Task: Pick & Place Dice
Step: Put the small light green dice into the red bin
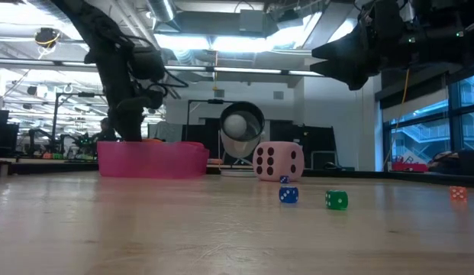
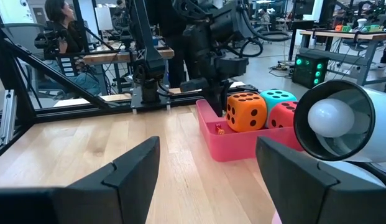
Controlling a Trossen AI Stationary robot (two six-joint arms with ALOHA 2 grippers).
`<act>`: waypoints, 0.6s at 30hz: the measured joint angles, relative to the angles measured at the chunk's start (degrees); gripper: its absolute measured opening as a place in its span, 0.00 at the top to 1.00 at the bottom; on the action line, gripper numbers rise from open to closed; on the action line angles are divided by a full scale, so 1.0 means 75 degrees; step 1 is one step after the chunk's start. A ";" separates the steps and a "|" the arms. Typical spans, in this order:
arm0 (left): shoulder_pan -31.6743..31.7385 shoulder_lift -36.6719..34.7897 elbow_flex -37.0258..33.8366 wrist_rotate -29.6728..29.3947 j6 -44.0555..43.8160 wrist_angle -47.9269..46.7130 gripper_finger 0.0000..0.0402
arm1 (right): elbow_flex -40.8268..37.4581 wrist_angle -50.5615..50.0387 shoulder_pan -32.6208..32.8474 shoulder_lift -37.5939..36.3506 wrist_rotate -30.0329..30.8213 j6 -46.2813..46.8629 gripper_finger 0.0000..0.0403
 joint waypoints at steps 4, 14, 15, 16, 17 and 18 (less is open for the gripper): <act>0.0000 0.0212 0.0144 0.0006 0.0035 -0.0277 0.97 | 0.0000 0.0000 0.0000 0.0000 0.0001 -0.0003 0.34; -0.0217 0.0572 0.0258 0.0012 0.0144 -0.0500 0.97 | 0.0000 -0.0003 -0.0002 0.0000 0.0006 -0.0006 0.34; -0.0245 0.0606 0.0258 0.0012 0.0144 -0.0503 0.97 | 0.0000 -0.0003 0.0000 0.0000 0.0004 -0.0006 0.34; -0.0270 0.0642 0.0258 0.0012 0.0144 -0.0491 0.97 | 0.0000 -0.0003 0.0000 -0.0002 0.0006 -0.0006 0.34; -0.0298 0.0676 0.0258 0.0012 0.0144 -0.0492 0.97 | 0.0000 -0.0003 0.0000 0.0000 0.0006 -0.0006 0.34; -0.0312 0.0711 0.0258 0.0012 0.0144 -0.0499 0.97 | 0.0000 -0.0003 0.0000 0.0000 0.0006 -0.0006 0.34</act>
